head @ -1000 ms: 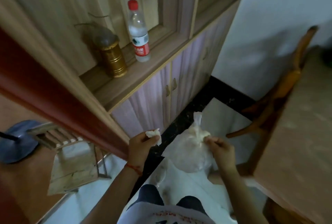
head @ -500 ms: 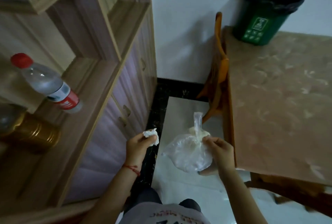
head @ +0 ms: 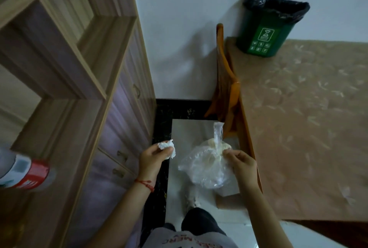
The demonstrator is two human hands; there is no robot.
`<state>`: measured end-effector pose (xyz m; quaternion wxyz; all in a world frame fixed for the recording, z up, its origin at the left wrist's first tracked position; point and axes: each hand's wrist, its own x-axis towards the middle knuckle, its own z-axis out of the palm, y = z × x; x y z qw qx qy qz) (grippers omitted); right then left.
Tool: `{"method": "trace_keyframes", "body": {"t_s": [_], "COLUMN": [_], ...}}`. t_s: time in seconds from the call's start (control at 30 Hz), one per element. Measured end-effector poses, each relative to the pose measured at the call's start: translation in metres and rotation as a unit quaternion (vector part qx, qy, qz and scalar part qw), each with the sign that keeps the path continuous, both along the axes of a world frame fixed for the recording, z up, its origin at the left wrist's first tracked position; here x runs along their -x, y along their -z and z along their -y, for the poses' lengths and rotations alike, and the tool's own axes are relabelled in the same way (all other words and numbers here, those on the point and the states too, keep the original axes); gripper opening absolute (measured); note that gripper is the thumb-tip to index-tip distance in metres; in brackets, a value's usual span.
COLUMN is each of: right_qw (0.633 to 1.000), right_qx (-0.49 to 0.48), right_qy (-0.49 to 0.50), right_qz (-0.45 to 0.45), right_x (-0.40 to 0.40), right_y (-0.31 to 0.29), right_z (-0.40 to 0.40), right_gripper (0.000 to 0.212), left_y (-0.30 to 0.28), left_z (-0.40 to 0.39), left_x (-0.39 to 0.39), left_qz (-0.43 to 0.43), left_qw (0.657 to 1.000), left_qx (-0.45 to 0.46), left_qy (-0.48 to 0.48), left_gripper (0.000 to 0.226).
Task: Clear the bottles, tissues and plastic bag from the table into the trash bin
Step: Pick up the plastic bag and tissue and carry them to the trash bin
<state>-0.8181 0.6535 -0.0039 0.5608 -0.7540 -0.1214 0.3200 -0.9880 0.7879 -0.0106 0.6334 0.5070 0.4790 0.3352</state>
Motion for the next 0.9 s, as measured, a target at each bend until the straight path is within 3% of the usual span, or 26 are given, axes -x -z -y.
{"method": "trace_keyframes", "body": {"t_s": [0.2, 0.37, 0.67, 0.9], "right_qw": [1.000, 0.999, 0.999, 0.997], "right_qx": [-0.017, -0.042, -0.038, -0.060], "right_qy": [0.001, -0.026, -0.027, 0.026], "right_qz": [-0.009, -0.015, -0.025, -0.046], "right_x": [-0.054, -0.102, -0.163, -0.201], "right_y": [-0.005, -0.016, -0.029, -0.039], "right_z": [-0.068, -0.126, -0.214, -0.284], "right_gripper": [0.012, 0.011, 0.014, 0.017], "left_y": [0.002, -0.004, -0.014, -0.013], "left_z": [-0.062, -0.117, -0.197, -0.295], "left_x": [-0.050, -0.093, -0.156, -0.205], "left_qz": [-0.009, -0.011, 0.002, 0.015], "left_qw": [0.999, 0.998, 0.997, 0.999], "left_qx": [0.017, 0.018, 0.021, 0.014], "left_qy": [-0.046, -0.066, -0.068, -0.026], "left_gripper": [0.041, 0.019, 0.017, 0.021]}}
